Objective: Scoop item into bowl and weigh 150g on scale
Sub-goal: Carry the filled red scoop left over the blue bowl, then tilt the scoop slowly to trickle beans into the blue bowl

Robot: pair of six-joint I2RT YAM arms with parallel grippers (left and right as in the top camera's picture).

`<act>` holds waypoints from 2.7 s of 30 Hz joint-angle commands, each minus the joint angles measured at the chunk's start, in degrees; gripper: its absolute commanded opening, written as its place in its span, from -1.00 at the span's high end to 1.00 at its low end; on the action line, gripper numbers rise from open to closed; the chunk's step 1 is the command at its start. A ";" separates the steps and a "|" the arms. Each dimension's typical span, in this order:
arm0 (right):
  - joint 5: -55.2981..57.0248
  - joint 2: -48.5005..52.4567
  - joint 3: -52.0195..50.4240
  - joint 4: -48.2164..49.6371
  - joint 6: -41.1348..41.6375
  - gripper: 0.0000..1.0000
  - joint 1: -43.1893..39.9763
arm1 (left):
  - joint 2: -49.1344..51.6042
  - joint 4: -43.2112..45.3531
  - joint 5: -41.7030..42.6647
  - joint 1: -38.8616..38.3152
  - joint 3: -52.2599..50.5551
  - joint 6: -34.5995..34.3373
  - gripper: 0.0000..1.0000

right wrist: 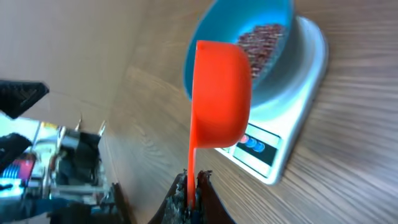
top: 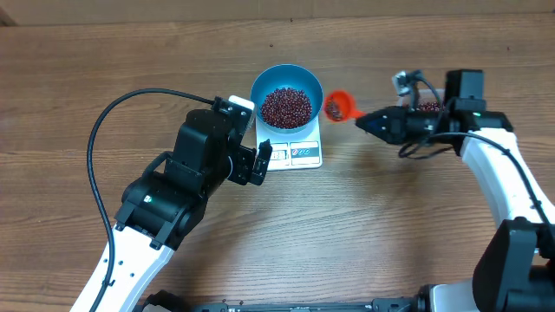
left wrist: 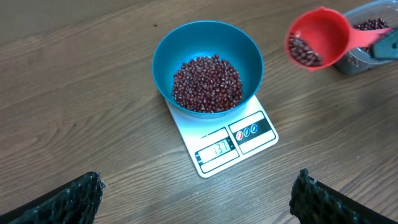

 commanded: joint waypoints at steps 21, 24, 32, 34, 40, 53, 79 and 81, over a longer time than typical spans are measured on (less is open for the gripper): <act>33.29 -1.51 1.68 19.56 16.22 0.93 18.03 | 0.00 0.07 0.50 0.31 0.09 -0.39 -0.99; 33.55 -1.51 1.68 20.00 13.33 0.93 19.69 | 0.00 0.09 0.50 0.31 0.09 -0.39 -0.99; 36.35 -1.49 1.62 19.96 9.84 0.93 20.87 | 0.00 0.07 0.50 0.31 0.09 -0.39 -0.99; 36.35 -1.46 1.62 19.96 8.41 0.93 20.87 | 0.00 0.07 0.50 0.31 0.09 -0.39 -0.99; 36.46 -1.40 1.57 20.00 6.80 0.93 20.87 | 0.00 0.07 0.50 0.31 0.09 -0.39 -0.99; 38.05 0.37 1.57 18.53 -1.73 0.93 20.87 | 0.00 0.07 0.50 0.31 0.09 -0.39 -0.99; 40.96 0.42 1.57 21.66 -10.95 0.92 22.71 | 0.00 0.07 0.50 0.31 0.09 -0.39 -0.99; 42.21 0.42 1.57 21.66 -10.88 0.93 22.71 | 0.00 0.07 0.50 0.31 0.09 -0.39 -0.99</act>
